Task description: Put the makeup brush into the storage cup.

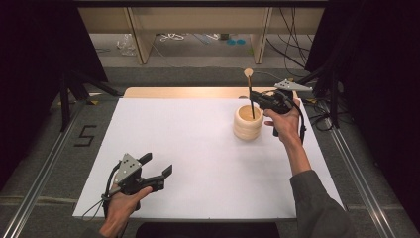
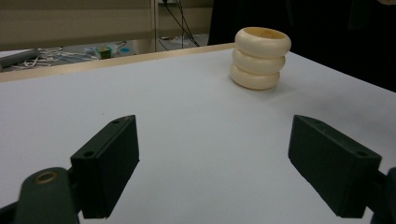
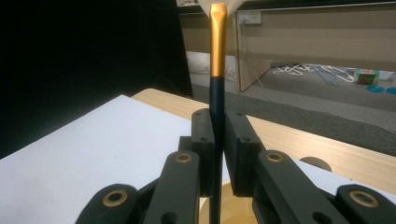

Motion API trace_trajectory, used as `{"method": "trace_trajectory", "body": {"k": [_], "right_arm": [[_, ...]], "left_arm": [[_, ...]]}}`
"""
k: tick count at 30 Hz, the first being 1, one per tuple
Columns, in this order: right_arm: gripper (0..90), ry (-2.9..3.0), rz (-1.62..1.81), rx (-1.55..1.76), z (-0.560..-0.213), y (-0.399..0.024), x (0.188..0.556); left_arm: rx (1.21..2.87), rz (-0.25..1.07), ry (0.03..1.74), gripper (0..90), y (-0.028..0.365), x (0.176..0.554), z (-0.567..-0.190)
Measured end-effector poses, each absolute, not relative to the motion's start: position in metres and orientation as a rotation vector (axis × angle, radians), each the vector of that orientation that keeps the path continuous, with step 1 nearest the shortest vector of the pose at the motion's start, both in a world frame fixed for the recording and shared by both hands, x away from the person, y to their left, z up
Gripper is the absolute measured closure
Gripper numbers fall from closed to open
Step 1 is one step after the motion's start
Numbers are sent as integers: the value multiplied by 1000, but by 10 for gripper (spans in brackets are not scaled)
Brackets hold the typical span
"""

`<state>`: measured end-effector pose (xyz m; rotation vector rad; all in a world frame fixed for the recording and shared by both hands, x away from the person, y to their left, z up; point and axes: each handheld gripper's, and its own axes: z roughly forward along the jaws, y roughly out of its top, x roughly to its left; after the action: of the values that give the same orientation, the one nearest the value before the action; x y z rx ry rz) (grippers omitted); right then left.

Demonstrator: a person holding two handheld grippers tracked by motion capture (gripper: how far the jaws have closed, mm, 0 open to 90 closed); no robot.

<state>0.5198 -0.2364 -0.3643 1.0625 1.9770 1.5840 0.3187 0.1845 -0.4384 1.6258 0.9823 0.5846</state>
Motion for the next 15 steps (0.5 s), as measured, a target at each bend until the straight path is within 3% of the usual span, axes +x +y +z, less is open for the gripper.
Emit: {"method": "trace_trajectory", "body": {"k": [15], "right_arm": [[834, 1940, 1545, 1093, -366, -238, 531]], "left_arm": [[1628, 586, 979, 160, 184, 319, -438]]}}
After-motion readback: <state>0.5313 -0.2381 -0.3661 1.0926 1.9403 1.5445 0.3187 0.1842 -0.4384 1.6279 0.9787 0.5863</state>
